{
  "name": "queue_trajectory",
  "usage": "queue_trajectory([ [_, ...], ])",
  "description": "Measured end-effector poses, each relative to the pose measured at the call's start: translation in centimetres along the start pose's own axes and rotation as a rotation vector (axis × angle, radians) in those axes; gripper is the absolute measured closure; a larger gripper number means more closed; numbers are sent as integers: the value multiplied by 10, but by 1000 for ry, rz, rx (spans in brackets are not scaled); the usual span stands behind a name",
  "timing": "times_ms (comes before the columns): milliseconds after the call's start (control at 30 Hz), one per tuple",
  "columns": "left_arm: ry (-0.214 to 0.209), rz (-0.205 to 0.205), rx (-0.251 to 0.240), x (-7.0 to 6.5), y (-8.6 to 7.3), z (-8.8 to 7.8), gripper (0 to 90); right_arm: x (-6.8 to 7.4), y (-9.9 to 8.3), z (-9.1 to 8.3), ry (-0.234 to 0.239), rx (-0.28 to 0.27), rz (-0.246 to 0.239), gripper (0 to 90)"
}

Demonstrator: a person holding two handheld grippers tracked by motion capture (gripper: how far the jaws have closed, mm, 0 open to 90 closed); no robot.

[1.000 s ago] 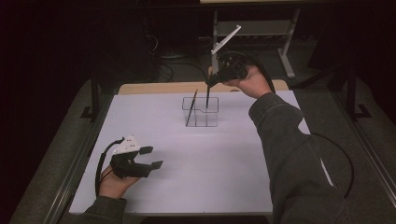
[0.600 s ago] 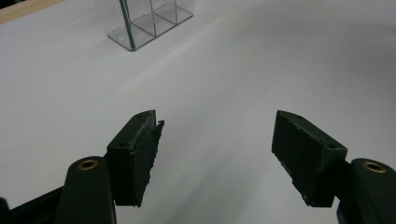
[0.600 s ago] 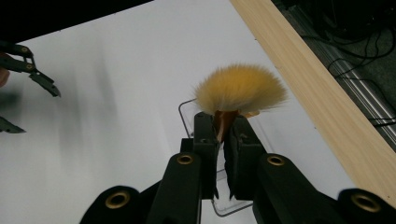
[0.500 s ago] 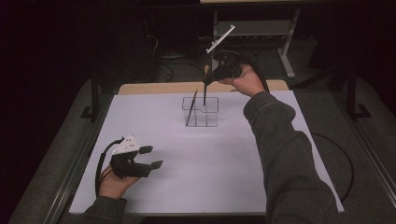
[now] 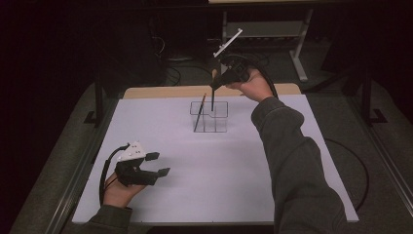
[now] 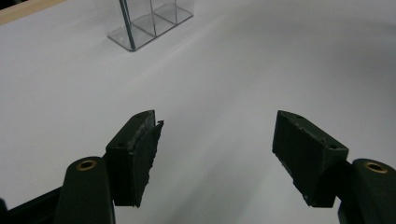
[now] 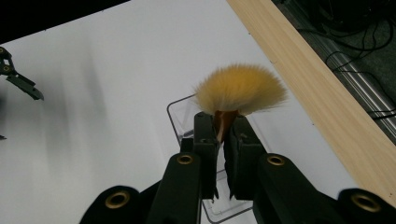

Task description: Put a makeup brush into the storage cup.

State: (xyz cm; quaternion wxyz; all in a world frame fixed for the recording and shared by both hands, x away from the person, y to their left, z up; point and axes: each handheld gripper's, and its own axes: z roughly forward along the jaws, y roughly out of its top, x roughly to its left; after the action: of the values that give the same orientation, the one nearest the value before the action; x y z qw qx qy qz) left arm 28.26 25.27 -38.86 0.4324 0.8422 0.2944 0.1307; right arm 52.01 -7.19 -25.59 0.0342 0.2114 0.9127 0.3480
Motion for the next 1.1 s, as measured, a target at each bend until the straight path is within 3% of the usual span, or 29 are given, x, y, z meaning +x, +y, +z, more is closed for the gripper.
queue_trajectory([
  [500, 4, 20, 19, 1, -1, 0, 303, -3, -4, 9, 10, 9, 18, 828],
  [1100, 1, 8, 14, -1, -1, 0, 302, -4, -14, 16, 10, -2, 38, 828],
])
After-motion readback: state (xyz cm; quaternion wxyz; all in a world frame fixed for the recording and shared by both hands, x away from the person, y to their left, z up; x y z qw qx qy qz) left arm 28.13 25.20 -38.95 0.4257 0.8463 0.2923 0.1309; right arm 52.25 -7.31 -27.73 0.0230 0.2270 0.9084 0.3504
